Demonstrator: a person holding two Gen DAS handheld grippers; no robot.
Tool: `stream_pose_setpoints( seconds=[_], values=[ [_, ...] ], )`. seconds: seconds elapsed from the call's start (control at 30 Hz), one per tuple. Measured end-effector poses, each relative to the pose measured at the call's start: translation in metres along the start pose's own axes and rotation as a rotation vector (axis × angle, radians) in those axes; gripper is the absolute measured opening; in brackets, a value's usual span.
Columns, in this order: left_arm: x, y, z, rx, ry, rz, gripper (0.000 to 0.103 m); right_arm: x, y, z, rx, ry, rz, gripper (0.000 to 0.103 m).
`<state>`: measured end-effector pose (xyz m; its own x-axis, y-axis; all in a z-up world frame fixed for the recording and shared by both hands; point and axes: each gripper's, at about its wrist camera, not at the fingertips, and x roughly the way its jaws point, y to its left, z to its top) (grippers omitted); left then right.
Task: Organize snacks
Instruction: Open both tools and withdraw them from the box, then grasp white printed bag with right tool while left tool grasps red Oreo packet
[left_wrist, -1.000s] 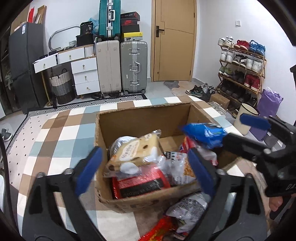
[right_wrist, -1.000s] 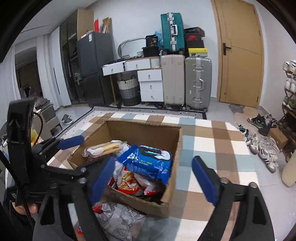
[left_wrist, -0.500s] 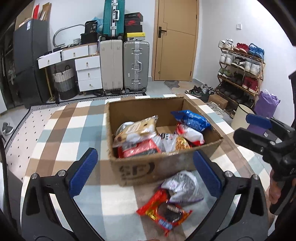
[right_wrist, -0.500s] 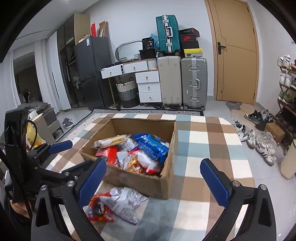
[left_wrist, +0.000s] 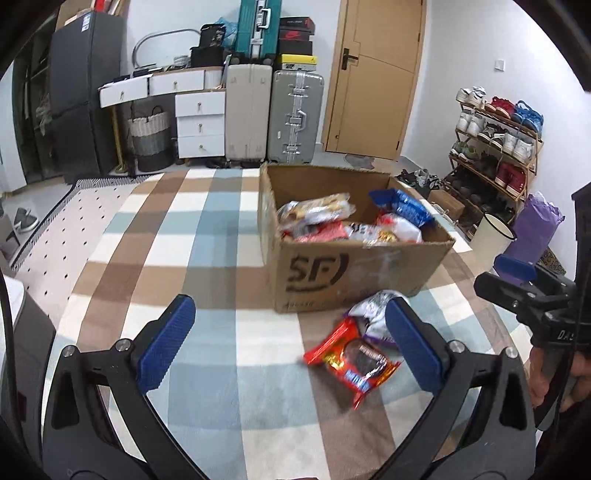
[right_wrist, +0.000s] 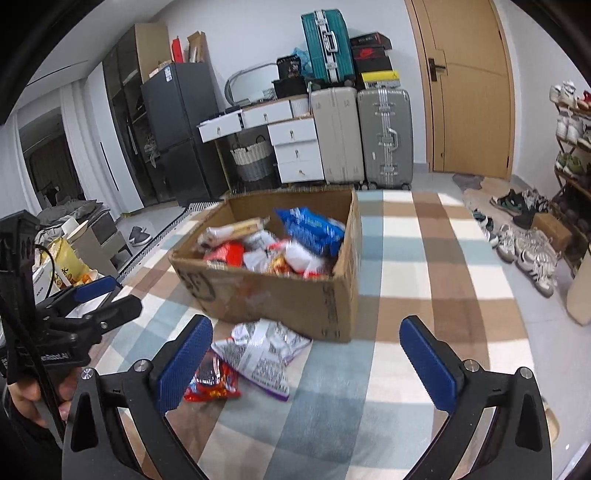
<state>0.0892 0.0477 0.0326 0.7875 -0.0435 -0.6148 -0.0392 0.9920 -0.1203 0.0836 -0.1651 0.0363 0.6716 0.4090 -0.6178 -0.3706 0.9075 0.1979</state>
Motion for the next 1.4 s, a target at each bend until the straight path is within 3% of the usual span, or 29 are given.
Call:
stream_pose_setpoints(
  seconds=[0.53,0.8,1.07,1.4],
  values=[
    [0.045,0.018,-0.034,-0.054,0.118,0.016,0.103,0.050,0.007,-0.023,0.027,0.143,0.002,0.103],
    [0.067,0.021,-0.042,-0.063,0.165,0.003,0.103,0.090,0.017,-0.023,0.069,0.211,0.043,0.103],
    [0.077,0.024,-0.045,-0.074,0.184,-0.002,0.103,0.119,0.024,-0.018,0.110,0.242,0.064,0.103],
    [0.087,0.023,-0.051,-0.075,0.215,-0.014,0.103,0.122,0.012,-0.027,0.073,0.267,0.079,0.103]
  ],
)
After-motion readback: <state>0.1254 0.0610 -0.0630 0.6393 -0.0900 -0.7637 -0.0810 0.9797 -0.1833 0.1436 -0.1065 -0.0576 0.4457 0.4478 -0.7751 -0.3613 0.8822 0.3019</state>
